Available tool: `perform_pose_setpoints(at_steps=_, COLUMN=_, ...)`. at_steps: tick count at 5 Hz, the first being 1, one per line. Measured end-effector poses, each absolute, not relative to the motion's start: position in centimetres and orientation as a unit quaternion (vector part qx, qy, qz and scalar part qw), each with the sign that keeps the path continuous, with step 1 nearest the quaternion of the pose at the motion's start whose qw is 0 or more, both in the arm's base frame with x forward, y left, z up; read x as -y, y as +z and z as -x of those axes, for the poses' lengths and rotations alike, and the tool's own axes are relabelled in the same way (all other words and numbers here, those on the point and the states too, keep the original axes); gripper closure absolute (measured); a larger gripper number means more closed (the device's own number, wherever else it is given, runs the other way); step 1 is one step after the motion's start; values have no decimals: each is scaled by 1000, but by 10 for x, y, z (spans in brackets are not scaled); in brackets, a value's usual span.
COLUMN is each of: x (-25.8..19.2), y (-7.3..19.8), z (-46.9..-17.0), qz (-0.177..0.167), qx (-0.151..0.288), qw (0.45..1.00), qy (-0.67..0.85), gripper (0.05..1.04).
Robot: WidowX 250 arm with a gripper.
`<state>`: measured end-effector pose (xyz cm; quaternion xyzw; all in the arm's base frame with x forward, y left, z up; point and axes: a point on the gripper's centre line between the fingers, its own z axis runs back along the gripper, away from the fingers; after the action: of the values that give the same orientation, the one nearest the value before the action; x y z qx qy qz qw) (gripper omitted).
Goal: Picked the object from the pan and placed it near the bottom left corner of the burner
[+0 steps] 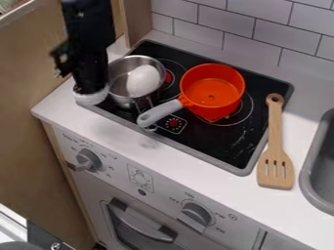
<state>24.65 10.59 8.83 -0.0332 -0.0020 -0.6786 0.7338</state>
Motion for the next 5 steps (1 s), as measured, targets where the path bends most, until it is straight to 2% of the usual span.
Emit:
perform_pose_setpoints(at_steps=3, x=-123, y=63, z=-245, qz=-7, qx=30, qw=715, qy=-699, gripper=894)
perform_pose_setpoints(at_steps=5, x=-137, y=43, z=-246, qz=-14, qx=48, qw=708, qy=-705, gripper=894)
